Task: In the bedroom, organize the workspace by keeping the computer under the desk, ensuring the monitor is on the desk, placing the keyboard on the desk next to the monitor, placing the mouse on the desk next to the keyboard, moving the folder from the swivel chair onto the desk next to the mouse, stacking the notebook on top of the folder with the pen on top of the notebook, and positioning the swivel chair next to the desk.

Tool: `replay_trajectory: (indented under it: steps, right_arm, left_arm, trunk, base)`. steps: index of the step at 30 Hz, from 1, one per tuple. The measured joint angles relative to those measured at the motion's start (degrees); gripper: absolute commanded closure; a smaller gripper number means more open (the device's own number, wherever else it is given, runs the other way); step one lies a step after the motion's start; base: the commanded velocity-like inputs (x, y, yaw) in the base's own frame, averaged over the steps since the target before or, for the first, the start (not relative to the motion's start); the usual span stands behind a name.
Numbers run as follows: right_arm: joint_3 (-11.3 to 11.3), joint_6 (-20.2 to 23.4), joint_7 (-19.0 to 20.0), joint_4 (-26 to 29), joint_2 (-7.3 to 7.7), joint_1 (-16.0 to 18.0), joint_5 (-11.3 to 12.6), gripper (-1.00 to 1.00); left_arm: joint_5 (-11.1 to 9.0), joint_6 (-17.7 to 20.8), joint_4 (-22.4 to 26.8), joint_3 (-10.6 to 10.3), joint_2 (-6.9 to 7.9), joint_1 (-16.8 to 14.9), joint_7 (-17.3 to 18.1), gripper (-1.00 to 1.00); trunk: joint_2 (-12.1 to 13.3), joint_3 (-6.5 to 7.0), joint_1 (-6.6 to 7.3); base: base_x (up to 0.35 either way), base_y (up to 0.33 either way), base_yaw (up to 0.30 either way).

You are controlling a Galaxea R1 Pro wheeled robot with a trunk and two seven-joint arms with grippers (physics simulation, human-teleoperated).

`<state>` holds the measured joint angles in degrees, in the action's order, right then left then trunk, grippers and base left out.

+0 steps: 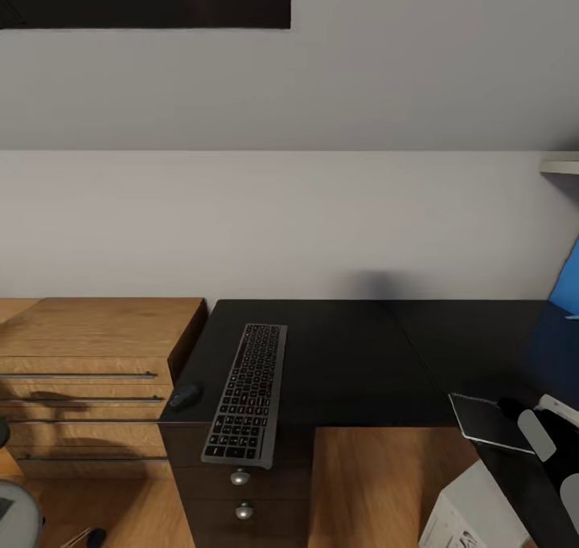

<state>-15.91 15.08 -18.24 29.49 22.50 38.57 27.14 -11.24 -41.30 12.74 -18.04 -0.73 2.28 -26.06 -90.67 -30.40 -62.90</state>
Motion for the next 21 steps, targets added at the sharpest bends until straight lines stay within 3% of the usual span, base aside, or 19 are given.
replay_trajectory:
  steps: [21]
  right_arm:
    - [0.0, 0.0, 0.0, 0.0, -0.09, 0.0, 0.1, -1.00]
  left_arm:
    - [0.0, 0.1, 0.0, 0.0, 0.00, 0.0, 0.0, -1.00]
  trunk:
    - [0.0, 0.00, -0.01]
  base:
    - [-0.024, 0.054, 0.000]
